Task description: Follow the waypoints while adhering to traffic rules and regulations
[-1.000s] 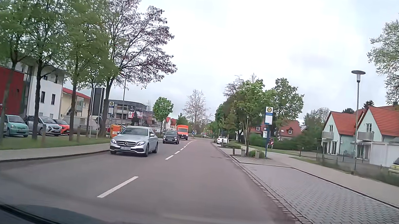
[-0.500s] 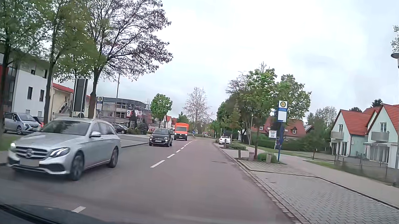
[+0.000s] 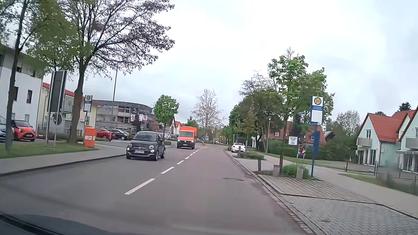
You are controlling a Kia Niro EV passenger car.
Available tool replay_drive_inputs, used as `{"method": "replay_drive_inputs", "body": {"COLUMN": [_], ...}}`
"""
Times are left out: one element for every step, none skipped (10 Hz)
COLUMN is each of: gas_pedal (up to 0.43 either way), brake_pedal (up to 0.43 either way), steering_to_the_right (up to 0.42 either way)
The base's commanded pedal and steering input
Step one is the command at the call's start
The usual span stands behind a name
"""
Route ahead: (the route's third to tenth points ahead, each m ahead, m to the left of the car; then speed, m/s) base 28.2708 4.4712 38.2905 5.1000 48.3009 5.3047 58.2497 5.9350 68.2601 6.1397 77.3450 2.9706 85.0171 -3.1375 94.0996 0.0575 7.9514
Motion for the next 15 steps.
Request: {"method": "replay_drive_inputs", "body": {"gas_pedal": [0.079, 0.079, 0.079, 0.079, 0.079, 0.079, 0.079, 0.067, 0.067, 0.067, 0.059, 0.059, 0.059, 0.059, 0.059], "brake_pedal": [0.0, 0.0, 0.0, 0.0, 0.0, 0.0, 0.0, 0.0, 0.0, 0.0, 0.0, 0.0, 0.0, 0.0, 0.0], "steering_to_the_right": [-0.006, -0.006, -0.006, -0.006, -0.007, -0.006, -0.006, -0.007, -0.007, -0.007, -0.008, -0.009, -0.009, -0.009, -0.009]}}
